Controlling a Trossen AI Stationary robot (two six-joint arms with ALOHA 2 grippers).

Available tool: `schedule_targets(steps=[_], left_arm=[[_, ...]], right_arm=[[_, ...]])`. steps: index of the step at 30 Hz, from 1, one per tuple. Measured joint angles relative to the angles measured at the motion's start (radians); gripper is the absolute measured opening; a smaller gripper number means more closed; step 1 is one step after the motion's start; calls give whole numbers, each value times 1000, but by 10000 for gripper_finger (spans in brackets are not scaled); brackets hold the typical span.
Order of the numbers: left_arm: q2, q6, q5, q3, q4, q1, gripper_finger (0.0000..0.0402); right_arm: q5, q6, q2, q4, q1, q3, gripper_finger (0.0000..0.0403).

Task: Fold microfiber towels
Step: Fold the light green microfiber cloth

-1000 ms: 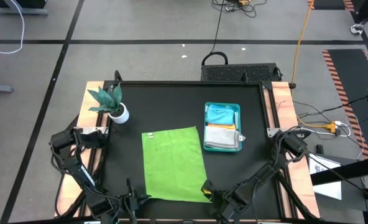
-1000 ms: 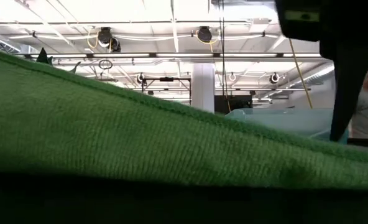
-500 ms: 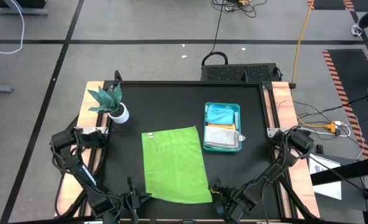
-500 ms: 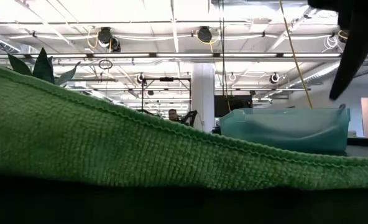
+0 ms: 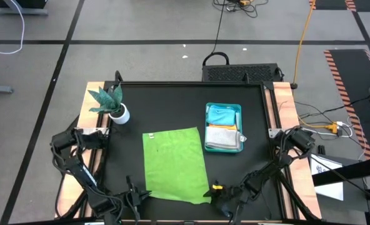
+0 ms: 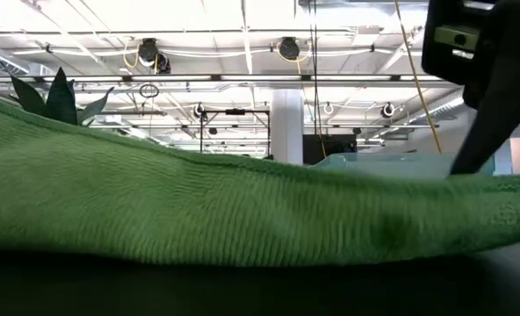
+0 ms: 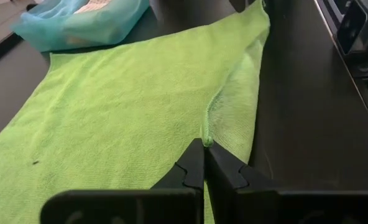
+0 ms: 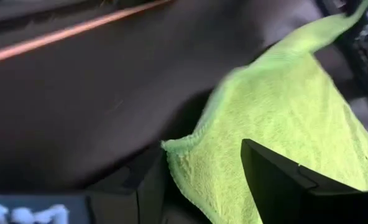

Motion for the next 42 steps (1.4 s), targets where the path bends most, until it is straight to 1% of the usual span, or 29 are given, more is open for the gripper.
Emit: schedule_targets(steps=[4,7,12,16,20,22,24,25,29,31,34,36,37,39,40,42], left_arm=[[0,-5,0,0,1,0,9],[0,-9,0,0,0,0,16],[0,-13,8,0,-1,-3,4],[0,-30,33,0,5,-15,10],[0,-31,42,0,18,-45,4],[0,-46,41,0,19,-66,5],[0,-65,23,0,25,-86,6],[0,-70,7,0,30,-95,4],[-2,-87,-77,1,44,-124,6],[-13,-109,-123,1,38,-128,8],[-54,-122,-207,2,12,-126,4],[-83,-126,-236,2,-6,-113,4],[-98,-114,-236,2,-2,-107,6],[-124,-40,-216,2,53,-98,7],[-134,10,-189,2,95,-96,6],[-150,97,-99,2,200,-92,3]], right_arm=[[55,-4,2,109,-1,-30,168],[59,-3,4,142,-1,-32,144],[64,95,4,118,2,-32,95],[63,162,4,115,20,-32,50],[57,223,-23,114,43,-32,9],[53,292,-53,117,45,-32,4],[21,338,-86,124,44,-32,5],[7,353,-104,125,43,-32,5],[6,401,-188,129,36,-32,2],[15,417,-227,128,27,-32,1],[100,456,-274,127,7,-32,1],[120,479,-291,117,-12,-31,1],[106,492,-292,114,-20,-31,1],[22,526,-290,109,-31,-31,1],[-39,554,-289,108,-33,-31,1],[-183,609,-287,118,-34,-31,1]])
